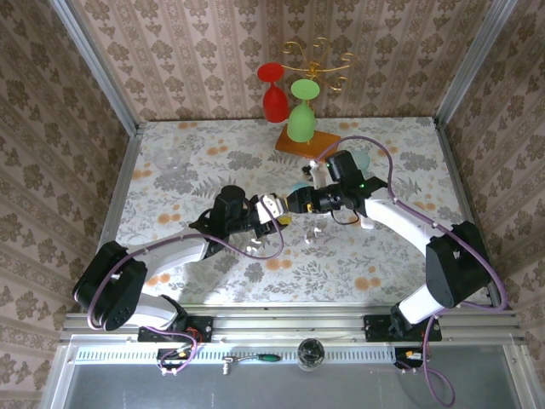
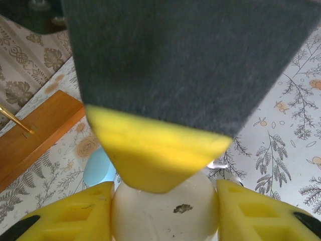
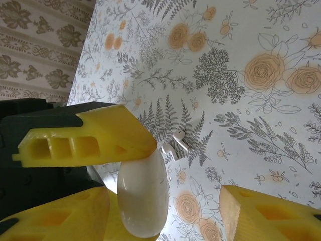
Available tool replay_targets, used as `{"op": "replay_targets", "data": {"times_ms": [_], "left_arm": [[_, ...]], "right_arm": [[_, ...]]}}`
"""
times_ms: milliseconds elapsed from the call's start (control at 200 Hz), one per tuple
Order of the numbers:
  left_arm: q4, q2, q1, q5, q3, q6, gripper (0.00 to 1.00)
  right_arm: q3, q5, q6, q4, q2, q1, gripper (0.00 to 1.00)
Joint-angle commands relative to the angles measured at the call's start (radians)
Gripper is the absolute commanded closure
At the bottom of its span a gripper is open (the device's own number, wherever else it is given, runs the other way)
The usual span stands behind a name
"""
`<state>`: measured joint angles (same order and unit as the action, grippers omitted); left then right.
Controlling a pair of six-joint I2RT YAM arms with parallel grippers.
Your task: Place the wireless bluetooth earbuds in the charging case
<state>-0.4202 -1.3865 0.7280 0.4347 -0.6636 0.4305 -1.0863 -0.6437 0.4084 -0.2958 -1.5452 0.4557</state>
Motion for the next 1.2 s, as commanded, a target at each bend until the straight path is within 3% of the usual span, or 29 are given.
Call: {"op": "replay_targets", "data": {"times_ms": [0, 150, 285, 480, 615, 780, 855, 950, 1065, 1195], "left_arm": [[-0.035, -0.010, 0.008, 0.033, -0.040, -0.008, 0.59], [-0.045, -0.015, 0.007, 0.026, -0.039, -0.016, 0.59], [-0.048, -0.013, 0.009, 0.025, -0.036, -0.022, 0.58], [-0.069, -0.003, 0.011, 0.014, -0.030, -0.038, 0.58], [-0.095, 0.004, 0.008, 0.000, -0.022, -0.073, 0.51], [-0.243, 0.044, -0.025, 0.014, 0.040, -0.217, 0.26], [-0.341, 0.076, -0.042, 0.016, 0.079, -0.311, 0.11], [-0.425, 0.114, -0.066, 0.048, 0.115, -0.409, 0.01], [-0.455, 0.151, -0.083, 0.091, 0.122, -0.530, 0.00], [-0.512, 0.149, -0.084, 0.180, 0.110, -0.671, 0.09]], "right_arm": [[-0.034, -0.045, -0.028, -0.013, -0.031, 0.009, 0.40], [-0.035, -0.050, -0.025, -0.009, -0.048, 0.011, 0.47], [-0.031, -0.029, -0.023, 0.001, -0.032, 0.011, 0.65], [-0.023, -0.038, -0.025, 0.007, -0.014, 0.011, 0.81], [0.004, -0.004, -0.027, 0.042, 0.027, 0.002, 0.81], [0.065, 0.043, -0.017, 0.152, 0.108, -0.031, 0.81], [0.106, 0.043, 0.000, 0.229, 0.146, -0.055, 0.81], [0.159, 0.028, 0.024, 0.341, 0.235, -0.090, 0.81], [0.224, -0.001, 0.044, 0.505, 0.318, -0.114, 0.82], [0.271, -0.077, 0.089, 0.684, 0.379, -0.130, 0.82]]}}
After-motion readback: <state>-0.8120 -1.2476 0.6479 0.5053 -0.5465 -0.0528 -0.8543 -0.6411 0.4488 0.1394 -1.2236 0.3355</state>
